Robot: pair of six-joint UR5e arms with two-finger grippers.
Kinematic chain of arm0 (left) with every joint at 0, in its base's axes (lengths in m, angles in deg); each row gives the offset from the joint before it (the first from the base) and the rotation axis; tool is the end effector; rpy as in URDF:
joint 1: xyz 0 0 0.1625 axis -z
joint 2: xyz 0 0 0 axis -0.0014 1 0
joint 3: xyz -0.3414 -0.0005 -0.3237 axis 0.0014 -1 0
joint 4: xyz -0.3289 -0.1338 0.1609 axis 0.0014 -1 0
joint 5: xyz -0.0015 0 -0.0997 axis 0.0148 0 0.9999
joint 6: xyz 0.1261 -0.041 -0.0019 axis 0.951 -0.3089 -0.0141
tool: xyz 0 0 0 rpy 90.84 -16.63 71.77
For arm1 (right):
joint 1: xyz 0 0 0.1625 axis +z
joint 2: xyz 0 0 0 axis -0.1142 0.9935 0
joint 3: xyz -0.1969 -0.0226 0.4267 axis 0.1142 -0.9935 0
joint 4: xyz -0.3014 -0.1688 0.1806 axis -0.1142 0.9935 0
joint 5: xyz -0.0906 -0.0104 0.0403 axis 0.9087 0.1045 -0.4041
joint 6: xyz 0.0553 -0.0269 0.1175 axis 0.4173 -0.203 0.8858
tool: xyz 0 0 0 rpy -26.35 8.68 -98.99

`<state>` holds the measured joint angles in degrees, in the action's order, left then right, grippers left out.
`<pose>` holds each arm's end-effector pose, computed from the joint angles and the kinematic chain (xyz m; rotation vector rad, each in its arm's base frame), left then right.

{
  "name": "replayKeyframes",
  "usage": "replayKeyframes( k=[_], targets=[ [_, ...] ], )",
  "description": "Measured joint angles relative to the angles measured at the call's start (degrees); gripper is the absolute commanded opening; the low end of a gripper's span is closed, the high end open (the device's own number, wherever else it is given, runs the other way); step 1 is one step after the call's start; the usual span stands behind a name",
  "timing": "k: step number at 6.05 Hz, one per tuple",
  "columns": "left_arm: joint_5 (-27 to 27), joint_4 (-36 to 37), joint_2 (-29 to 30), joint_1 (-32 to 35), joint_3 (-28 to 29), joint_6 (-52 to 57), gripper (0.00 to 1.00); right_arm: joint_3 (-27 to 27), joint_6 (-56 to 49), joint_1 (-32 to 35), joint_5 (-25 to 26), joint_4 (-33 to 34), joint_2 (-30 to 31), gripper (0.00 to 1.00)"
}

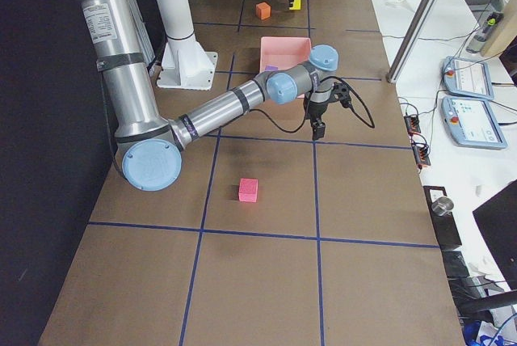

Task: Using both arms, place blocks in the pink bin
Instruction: 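Carry the yellow cube into the pink bin and release it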

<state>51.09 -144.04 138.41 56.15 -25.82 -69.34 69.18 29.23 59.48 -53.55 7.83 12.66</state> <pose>0.2554 -0.4892 0.5892 0.1048 0.8566 -0.1062 -0.1822 -0.5319 0.5075 0.1435 -0.7786 -0.2337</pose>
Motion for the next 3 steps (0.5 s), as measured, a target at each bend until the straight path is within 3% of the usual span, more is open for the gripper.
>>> replayKeyframes(
  k=[2,3],
  targets=[
    [-3.2,3.5,7.0,-0.3,-6.2,-0.5,0.30,2.3,-8.6,3.8,-1.5,0.0,6.7,1.00],
    [-3.7,9.1,12.4,-2.5,-8.3,-1.8,0.30,3.3,-14.1,6.9,-2.7,0.0,10.9,1.00]
  ],
)
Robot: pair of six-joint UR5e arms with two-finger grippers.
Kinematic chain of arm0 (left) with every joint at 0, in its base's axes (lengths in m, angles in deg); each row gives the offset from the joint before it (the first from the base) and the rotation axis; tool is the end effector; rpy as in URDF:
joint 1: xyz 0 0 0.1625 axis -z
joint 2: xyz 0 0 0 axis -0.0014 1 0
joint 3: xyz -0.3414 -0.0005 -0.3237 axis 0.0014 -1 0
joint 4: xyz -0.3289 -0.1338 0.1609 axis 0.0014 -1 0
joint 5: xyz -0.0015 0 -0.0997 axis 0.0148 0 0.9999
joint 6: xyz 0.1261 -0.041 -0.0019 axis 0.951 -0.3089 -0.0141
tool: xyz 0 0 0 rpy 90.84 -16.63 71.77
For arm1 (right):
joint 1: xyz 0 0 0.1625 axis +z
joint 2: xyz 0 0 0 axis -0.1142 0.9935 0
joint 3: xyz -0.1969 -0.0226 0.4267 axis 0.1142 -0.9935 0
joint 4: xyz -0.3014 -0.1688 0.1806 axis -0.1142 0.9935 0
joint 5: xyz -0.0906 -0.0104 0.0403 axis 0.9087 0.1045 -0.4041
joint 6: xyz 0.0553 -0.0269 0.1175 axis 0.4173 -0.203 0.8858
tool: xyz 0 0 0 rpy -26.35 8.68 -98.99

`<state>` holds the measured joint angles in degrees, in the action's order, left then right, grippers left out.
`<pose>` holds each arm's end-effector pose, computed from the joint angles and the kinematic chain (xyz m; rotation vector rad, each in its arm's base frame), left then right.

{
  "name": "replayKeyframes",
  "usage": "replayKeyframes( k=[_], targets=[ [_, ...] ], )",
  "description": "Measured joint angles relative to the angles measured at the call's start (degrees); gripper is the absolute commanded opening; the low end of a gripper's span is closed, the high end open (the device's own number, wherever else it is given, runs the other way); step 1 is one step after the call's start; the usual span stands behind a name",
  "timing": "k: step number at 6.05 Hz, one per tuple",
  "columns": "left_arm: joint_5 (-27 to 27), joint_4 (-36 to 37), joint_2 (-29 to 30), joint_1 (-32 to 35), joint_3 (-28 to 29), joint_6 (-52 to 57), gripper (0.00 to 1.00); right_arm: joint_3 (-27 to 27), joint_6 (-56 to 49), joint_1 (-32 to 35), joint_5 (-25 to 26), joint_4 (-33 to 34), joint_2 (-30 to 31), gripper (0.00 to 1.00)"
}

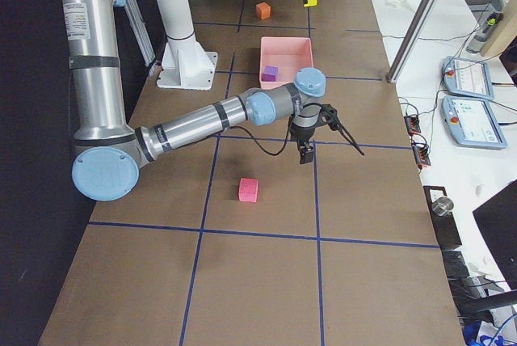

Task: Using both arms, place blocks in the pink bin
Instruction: 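Carry the yellow cube into the pink bin and release it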

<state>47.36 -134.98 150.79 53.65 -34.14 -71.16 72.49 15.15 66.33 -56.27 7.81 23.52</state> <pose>0.3052 -0.5289 0.4190 0.2687 0.9493 -0.0593 -0.0989 -0.4734 0.5756 0.1471 -0.7691 -0.3159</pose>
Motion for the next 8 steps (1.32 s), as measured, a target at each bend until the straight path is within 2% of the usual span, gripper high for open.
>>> replayKeyframes(
  k=[1,2,3,5,8],
  targets=[
    [-1.9,6.0,5.8,-4.1,-1.5,-3.7,0.30,1.0,-4.1,2.1,-0.5,-0.8,4.6,1.00],
    [-6.2,11.6,11.8,-9.9,-1.9,-8.1,0.39,1.6,-5.9,3.0,-0.6,-3.9,9.1,1.00],
    [-11.4,17.4,17.2,-16.1,-1.5,-11.6,0.99,1.7,-5.4,3.2,-0.6,-7.4,12.6,1.00],
    [-18.7,22.2,21.3,-22.1,-1.2,-15.0,1.00,0.9,1.7,3.0,-0.3,-15.0,16.4,1.00],
    [-20.0,22.7,21.6,-23.1,-1.8,-15.7,1.00,-2.1,25.5,-5.2,2.6,-33.0,17.9,1.00]
  ],
)
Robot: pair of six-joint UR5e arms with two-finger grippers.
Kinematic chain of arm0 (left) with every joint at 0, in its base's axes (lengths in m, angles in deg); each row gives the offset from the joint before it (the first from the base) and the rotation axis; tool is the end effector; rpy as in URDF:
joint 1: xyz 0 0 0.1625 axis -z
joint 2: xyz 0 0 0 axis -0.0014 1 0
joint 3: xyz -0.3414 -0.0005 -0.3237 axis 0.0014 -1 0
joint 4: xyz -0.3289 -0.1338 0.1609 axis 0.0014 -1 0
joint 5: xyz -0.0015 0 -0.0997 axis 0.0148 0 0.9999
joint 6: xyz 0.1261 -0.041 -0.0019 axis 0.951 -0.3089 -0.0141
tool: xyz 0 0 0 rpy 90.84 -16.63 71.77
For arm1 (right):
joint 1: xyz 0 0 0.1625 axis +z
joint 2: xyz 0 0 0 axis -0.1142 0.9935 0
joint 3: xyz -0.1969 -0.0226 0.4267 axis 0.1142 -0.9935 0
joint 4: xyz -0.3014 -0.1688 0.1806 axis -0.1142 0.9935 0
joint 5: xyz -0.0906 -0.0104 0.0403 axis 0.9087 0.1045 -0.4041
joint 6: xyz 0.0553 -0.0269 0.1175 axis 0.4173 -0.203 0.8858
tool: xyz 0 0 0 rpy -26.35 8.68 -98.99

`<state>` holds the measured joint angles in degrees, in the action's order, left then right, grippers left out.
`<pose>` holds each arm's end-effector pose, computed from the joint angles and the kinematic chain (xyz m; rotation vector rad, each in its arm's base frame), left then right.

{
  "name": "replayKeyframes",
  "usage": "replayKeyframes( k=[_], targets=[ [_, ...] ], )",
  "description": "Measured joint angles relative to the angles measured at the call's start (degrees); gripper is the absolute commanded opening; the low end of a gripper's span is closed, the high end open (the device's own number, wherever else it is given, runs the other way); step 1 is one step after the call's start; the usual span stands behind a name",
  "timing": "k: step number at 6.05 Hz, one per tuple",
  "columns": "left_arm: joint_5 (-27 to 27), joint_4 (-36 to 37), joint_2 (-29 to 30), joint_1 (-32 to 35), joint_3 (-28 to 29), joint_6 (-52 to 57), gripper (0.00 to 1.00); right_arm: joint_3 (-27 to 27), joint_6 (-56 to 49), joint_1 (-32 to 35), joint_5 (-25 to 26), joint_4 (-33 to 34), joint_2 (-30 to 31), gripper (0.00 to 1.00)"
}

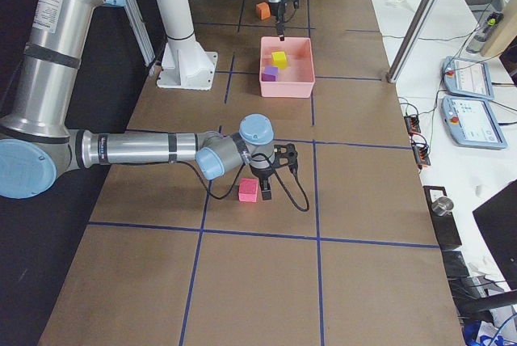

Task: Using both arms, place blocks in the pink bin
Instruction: 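Carry the yellow cube into the pink bin and release it, then grasp the red cube with the right gripper while the left gripper withdraws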

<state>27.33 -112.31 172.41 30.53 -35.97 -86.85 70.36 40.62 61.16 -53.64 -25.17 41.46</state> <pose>0.5236 -0.4378 0.2338 0.2467 0.8762 -0.0962 -0.0947 -0.3613 0.6561 0.1592 -0.8221 -0.0509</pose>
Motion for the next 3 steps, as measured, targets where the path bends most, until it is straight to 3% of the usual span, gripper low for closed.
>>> replayKeyframes(
  k=[3],
  targets=[
    [-0.1,-0.1,0.0,0.0,-0.1,-0.1,1.00,-1.5,8.0,-9.3,6.3,-4.5,0.3,1.00]
  ],
)
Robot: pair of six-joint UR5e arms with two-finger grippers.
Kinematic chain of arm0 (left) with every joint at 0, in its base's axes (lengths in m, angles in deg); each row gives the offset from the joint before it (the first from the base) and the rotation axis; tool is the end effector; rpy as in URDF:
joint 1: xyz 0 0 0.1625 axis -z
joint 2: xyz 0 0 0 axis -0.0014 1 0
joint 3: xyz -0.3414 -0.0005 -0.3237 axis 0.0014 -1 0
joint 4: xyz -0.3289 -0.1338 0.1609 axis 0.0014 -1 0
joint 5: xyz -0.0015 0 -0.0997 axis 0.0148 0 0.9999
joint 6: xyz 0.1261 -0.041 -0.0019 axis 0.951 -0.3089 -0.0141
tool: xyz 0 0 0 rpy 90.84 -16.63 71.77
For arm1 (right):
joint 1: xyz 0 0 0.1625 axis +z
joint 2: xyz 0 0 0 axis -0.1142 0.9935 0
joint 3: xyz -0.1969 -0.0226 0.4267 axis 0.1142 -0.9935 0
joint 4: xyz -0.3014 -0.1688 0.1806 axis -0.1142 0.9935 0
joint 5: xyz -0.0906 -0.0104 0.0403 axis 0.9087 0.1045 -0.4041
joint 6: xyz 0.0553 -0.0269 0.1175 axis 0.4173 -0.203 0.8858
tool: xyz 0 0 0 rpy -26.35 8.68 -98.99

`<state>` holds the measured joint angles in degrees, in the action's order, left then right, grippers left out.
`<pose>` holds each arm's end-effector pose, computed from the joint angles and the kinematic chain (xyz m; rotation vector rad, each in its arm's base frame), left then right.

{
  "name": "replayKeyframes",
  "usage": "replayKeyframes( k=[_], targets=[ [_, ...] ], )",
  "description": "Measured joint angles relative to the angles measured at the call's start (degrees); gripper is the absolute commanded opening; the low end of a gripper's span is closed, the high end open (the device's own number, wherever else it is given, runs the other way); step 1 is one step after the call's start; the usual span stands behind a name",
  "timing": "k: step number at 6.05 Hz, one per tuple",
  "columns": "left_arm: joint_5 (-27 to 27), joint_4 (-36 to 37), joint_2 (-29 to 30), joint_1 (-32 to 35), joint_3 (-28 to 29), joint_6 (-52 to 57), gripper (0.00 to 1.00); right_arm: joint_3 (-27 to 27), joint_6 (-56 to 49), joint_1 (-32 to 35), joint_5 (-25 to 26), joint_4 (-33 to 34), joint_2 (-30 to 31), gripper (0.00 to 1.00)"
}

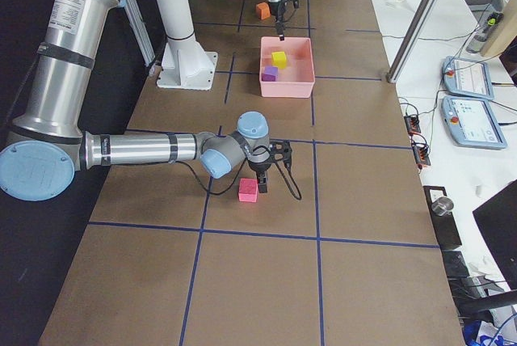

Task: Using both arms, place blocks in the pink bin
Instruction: 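Grasp the red cube with the right gripper while the left gripper withdraws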

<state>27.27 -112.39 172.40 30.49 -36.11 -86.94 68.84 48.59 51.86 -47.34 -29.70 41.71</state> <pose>0.5232 -0.4372 0.2328 0.2482 0.8794 -0.0971 -0.1439 -0.3509 0.6674 0.1402 -0.7772 -0.0569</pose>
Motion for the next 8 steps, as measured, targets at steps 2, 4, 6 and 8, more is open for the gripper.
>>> replayKeyframes(
  k=[2,4,6,8],
  targets=[
    [-0.1,0.0,0.0,0.0,0.0,0.0,1.00,-1.2,-1.3,-2.8,0.8,-0.1,1.4,1.00],
    [-0.1,0.0,-0.1,0.0,0.0,0.0,1.00,-3.0,-2.7,-5.7,1.6,0.0,2.3,0.67],
    [-0.1,0.0,-0.1,0.0,-0.1,0.0,1.00,-4.4,-3.4,-6.9,1.8,0.0,2.0,0.44],
    [0.1,0.0,-0.2,0.0,-0.1,0.3,1.00,-3.7,-3.3,-7.3,1.5,0.1,0.5,0.40]
  ],
)
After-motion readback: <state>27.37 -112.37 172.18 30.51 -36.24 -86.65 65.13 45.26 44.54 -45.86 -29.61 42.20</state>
